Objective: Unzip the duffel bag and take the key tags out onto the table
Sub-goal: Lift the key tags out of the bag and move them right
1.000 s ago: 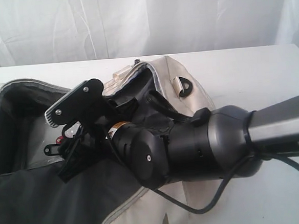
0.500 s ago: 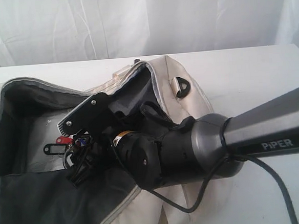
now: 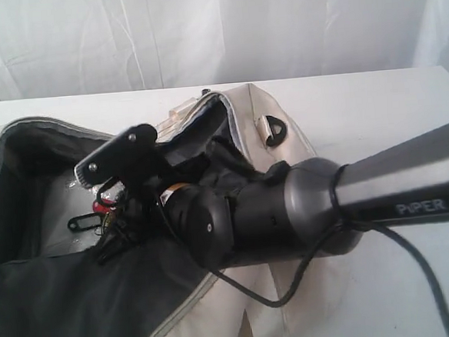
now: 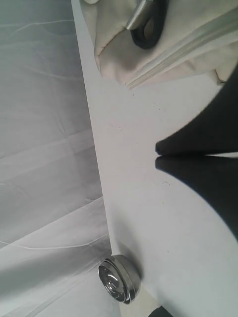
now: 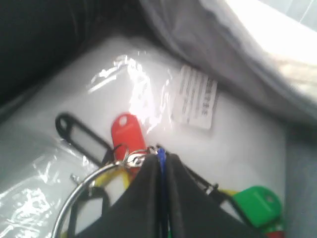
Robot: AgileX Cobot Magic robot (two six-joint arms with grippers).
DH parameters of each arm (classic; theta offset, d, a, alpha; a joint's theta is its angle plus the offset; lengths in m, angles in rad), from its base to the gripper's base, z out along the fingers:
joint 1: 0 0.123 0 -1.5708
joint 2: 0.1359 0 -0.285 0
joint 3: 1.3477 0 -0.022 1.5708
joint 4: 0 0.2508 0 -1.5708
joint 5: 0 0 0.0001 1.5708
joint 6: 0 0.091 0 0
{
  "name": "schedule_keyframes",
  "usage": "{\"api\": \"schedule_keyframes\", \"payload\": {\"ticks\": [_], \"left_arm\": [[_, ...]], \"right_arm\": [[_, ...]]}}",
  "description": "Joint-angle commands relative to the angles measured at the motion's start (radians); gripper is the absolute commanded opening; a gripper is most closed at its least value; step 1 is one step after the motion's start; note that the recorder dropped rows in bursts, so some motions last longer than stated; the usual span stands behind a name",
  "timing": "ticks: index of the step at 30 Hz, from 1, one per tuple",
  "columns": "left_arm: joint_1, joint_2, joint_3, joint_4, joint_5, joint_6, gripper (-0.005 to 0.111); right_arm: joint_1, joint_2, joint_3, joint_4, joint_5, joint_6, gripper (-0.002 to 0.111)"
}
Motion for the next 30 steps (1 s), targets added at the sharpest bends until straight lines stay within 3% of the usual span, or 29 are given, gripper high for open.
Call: {"api": "schedule_keyframes", "payload": {"ticks": [1,7,11,15,19,22,25,30], "left_arm": [[-0.008,-0.004,0.003,0.023,0.006,-0.013,0.0],[-0.008,-0.004,0.003,0.023,0.006,-0.013,0.0],[-0.008,-0.004,0.003,0.023,0.006,-0.013,0.0],[-0.008,-0.004,0.003,0.023,0.006,-0.013,0.0],[-0.008,-0.004,0.003,0.023,0.006,-0.013,0.0],[-0.008,-0.004,0.003,0.023,0.006,-0.013,0.0],[-0.008,-0.004,0.003,0.023,0.006,-0.013,0.0],[-0.008,-0.004,0.003,0.023,0.006,-0.013,0.0]], "right_arm": [[-0.004,-0.156,-0.011,0.006,-0.04,-0.004,0.0],[-0.004,-0.396,-0.011,0.018,-0.037,-0.087,0.0],[-0.004,-0.519,-0.011,0.136,-0.041,-0.28,0.0],[-0.004,-0.627,-0.009,0.469,-0.104,-0.645,0.0],[-0.004,-0.723,-0.009,0.864,-0.289,-1.086,0.0],[-0.004,-0.769,-0.001,1.019,-0.46,-1.379,0.0],[-0.004,-0.809,0.046,1.019,-0.589,-1.394,0.0],[-0.041,-0.841,0.151,1.019,-0.62,-1.394,0.0]]}}
